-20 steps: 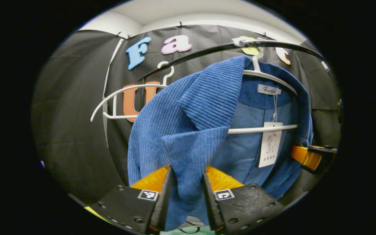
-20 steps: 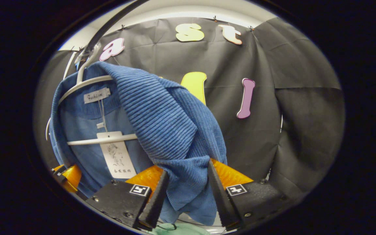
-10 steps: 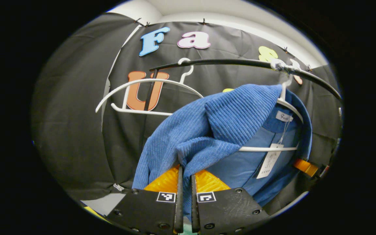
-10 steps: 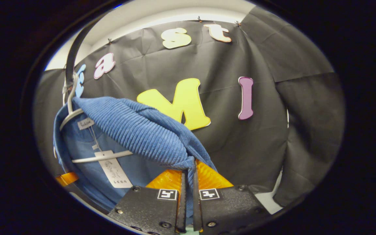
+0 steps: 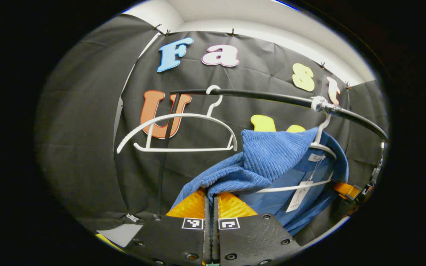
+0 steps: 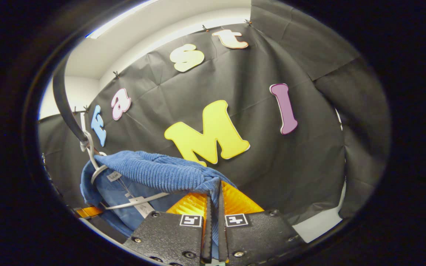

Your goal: Grasp the clothes on the hanger with both hands and then place them into the laundry hamper below.

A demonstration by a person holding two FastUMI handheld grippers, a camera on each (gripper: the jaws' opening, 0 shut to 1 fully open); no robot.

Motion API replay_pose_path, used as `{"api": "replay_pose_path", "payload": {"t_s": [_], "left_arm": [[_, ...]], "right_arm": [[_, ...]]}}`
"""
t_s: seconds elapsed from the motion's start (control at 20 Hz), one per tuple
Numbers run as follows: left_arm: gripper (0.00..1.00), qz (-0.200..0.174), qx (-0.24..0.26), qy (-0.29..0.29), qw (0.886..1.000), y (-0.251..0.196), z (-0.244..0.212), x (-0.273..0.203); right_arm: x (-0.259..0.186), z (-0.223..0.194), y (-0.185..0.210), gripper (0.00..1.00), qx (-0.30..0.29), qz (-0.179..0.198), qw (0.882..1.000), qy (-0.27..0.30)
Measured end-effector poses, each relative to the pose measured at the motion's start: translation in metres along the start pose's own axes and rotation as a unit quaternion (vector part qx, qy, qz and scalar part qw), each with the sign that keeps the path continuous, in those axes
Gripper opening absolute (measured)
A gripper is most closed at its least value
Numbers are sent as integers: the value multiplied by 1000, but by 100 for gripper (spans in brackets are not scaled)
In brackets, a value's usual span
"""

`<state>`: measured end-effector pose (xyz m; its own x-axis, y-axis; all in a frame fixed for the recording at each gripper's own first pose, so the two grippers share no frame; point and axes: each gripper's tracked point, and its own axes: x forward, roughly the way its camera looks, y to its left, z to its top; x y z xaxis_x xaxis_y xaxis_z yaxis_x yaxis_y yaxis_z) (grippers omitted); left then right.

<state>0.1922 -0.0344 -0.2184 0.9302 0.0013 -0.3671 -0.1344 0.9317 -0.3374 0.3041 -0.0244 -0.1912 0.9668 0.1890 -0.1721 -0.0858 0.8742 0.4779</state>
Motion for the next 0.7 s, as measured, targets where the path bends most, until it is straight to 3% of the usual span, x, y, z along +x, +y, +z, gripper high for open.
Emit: {"api": "replay_pose_path", "payload": {"t_s": [0.15, 0.2, 0.35, 0.4, 0.5, 0.6, 0.7], "left_arm": [[1, -5, 5, -9, 1000, 5, 20, -9], [6, -8, 7, -13, 1000, 5, 27, -10], [6, -15, 8, -15, 1000, 10, 41, -10], [1, -15, 11, -15, 1000, 12, 43, -9], [6, -15, 18, -19, 1000, 14, 51, -11], [1, -16, 27, -28, 999, 19, 63, -11], [6, -23, 25, -29, 999, 21, 71, -8]], "right_arm": [[3, 7, 4, 8, 25, 12, 1000, 4], [4, 11, 4, 8, 29, 15, 999, 4], [9, 30, 6, 8, 34, 28, 999, -5], [10, 33, 8, 8, 40, 32, 999, -6], [11, 39, 8, 8, 39, 33, 999, -9], [13, 45, 7, 8, 41, 33, 999, -12], [16, 51, 9, 8, 47, 38, 998, -13]]}}
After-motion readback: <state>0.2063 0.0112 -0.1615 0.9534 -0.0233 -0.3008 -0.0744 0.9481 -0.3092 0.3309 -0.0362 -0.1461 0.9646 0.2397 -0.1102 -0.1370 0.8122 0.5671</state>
